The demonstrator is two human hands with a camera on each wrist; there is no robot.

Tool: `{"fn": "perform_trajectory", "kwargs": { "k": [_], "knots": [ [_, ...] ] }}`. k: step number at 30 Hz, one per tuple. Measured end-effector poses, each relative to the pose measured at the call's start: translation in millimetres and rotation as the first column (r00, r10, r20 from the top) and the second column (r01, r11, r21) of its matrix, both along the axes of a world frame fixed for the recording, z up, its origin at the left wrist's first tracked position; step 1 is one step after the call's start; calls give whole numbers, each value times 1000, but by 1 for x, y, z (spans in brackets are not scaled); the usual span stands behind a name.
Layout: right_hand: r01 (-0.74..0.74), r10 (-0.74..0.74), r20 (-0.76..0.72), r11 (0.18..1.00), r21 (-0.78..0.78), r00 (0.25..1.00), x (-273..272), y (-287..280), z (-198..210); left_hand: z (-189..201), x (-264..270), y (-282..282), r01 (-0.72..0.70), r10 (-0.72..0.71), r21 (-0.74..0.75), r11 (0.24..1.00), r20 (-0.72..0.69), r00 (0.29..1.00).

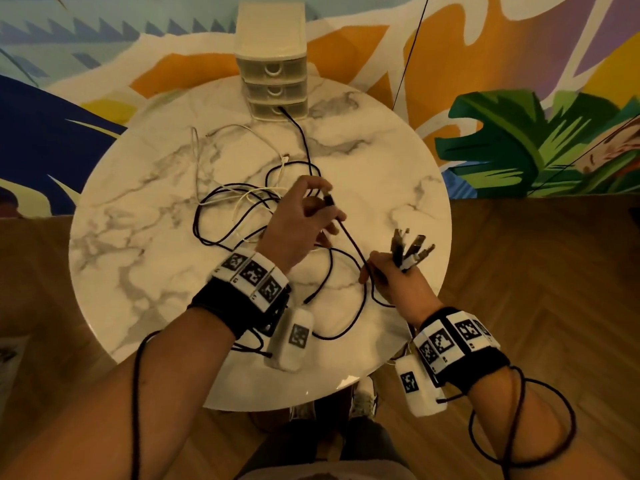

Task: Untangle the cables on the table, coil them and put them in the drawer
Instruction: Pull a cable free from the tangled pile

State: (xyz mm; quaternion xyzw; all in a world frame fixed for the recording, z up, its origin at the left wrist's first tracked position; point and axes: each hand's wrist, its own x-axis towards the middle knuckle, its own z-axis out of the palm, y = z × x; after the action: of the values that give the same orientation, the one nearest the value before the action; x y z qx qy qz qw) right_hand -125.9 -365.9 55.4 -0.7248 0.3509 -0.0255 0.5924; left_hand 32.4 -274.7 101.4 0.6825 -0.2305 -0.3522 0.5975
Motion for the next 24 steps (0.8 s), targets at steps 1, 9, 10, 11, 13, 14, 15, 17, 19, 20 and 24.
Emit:
{"fn": "perform_trajectory", "kwargs": {
  "k": [1,9,10,11,13,14,15,17,19,20,24],
  "knots": [
    [12,-14,33,999,47,999,-1,-2,7,3,-8,-3,46,-45,-17,999,44,998],
    [17,-77,222,966,259,972,-16,-14,40,27,-51,-29,310,-317,92,946,460,829],
    [7,-79,238,957,288,968,-17,-14,43,30,-55,-29,336,-339,94,937,475,812],
    [-3,-76,244,952,307,967,-19,-15,46,32,-58,-30,357,-354,90,930,482,802],
    [-14,-65,233,946,323,970,-23,-16,50,36,-64,-33,389,-381,87,917,478,792],
    [-17,-60,227,946,323,972,-25,-18,52,38,-67,-34,400,-392,89,912,475,788],
    [-16,-57,220,948,319,974,-27,-19,52,39,-68,-34,410,-403,93,907,473,783],
    [1,-59,201,960,281,978,-30,-21,53,40,-71,-36,434,-426,101,895,478,768],
    [17,-59,185,975,220,981,-32,-23,55,40,-74,-38,444,-434,106,890,495,753],
    [27,-64,185,980,197,981,-31,-23,57,39,-76,-38,440,-426,100,893,508,749],
    [100,-94,200,995,-23,975,-42,-35,61,34,-90,-42,285,-241,-37,958,437,867]
  ]
}}
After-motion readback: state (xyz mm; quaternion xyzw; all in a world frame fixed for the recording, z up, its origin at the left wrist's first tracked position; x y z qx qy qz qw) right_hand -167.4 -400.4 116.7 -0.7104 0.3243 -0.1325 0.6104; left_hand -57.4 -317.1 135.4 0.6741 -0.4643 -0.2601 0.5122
